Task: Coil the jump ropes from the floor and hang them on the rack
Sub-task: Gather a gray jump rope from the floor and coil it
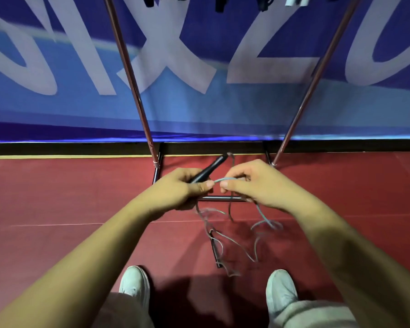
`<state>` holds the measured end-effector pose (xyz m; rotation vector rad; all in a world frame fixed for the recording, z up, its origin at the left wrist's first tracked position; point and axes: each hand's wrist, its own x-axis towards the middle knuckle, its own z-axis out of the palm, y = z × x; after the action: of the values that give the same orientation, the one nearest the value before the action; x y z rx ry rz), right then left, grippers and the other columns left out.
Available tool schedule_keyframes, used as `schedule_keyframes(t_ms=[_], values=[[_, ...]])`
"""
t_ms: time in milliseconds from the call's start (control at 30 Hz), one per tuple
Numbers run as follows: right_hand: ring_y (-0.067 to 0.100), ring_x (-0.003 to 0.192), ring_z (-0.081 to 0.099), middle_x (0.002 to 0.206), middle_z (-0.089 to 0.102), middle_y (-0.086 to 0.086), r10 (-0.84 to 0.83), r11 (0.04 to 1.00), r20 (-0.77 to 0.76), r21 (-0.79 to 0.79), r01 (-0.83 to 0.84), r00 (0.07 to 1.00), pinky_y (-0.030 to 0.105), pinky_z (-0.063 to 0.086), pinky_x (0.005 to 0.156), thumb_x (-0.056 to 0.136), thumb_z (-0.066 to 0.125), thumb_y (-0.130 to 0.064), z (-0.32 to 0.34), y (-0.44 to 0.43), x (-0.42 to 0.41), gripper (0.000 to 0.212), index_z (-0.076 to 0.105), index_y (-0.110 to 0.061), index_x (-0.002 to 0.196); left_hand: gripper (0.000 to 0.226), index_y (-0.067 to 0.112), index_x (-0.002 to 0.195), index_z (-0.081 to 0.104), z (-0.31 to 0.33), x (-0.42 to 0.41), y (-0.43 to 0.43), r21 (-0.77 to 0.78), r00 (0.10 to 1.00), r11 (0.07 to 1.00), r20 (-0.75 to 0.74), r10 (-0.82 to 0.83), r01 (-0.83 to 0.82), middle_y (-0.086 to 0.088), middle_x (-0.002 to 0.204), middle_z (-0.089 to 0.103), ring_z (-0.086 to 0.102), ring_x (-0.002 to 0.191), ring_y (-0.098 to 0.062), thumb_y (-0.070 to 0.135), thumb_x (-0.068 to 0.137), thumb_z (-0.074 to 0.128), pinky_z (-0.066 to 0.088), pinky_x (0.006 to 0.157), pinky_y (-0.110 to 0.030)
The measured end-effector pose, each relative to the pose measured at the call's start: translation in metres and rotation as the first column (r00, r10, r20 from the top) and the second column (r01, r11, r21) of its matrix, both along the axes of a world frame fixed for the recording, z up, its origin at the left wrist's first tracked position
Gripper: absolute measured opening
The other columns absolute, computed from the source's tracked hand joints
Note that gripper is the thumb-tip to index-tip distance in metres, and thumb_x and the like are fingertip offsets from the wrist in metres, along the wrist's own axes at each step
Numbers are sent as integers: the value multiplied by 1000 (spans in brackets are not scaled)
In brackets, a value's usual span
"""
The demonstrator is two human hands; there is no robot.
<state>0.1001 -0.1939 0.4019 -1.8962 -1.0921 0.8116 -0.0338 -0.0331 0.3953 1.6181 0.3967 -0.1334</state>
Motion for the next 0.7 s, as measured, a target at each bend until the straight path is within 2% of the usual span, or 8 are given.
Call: schedule_keyframes(t_ms=[67,167,233,300,400,433,567,700], values=[[13,48,50,51,55,1,54,985,22,-167,-50,998,21,37,47,93,64,-21,-9,-9,8,20,70,-15,76,20,13,75,50,3,1,10,-203,981,968,93,170,-148,1,56,40,27,36,-7,10,90,63,16,35,-18],[11,64,59,72,72,4,137,893,120,-445,-70,983,27,45,65,92,62,-17,-32,-26,27,19,70,-18,75,18,14,73,46,12,1,33,-591,866,750,164,472,-297,3,58,35,24,32,-5,13,87,57,12,35,-19],[13,69,57,84,73,10,128,833,194,-554,1,973,28,44,66,91,62,-18,-40,-35,38,18,71,-21,75,16,15,74,46,14,-2,47,-682,796,621,93,598,-386,6,58,38,26,33,-6,17,88,54,12,37,-18],[7,59,56,84,73,14,32,873,211,-483,76,977,21,42,57,94,60,-14,-38,-38,41,18,71,-16,79,16,17,78,49,8,-5,58,-510,744,655,44,667,-557,3,64,45,34,37,-9,14,92,54,18,37,-17],[3,41,52,62,65,11,-122,964,66,-230,134,990,11,35,41,98,55,-10,-22,-32,33,17,67,1,92,15,26,85,63,-9,-9,56,335,768,709,73,637,-620,-4,78,65,60,56,-23,12,91,63,35,44,-20],[6,39,52,53,59,4,-115,977,48,-176,122,992,12,35,40,97,57,-12,-16,-26,27,15,66,0,93,15,27,91,66,-11,-8,52,424,798,706,75,598,-568,-6,82,69,65,59,-23,12,90,66,38,45,-20],[-1,41,42,42,47,-17,36,993,130,-113,-22,991,11,29,47,92,66,-21,-5,-2,-3,13,72,-10,89,15,18,107,68,-8,-1,23,181,930,913,92,355,-366,-14,93,70,65,56,-17,12,94,63,36,42,-18],[10,43,36,49,43,-2,-15,998,-98,57,20,995,25,29,46,94,64,-16,-2,5,-9,13,69,-6,87,9,20,88,66,-4,-4,4,86,993,989,9,-121,119,-4,70,67,53,46,-18,18,95,61,29,41,-23]])
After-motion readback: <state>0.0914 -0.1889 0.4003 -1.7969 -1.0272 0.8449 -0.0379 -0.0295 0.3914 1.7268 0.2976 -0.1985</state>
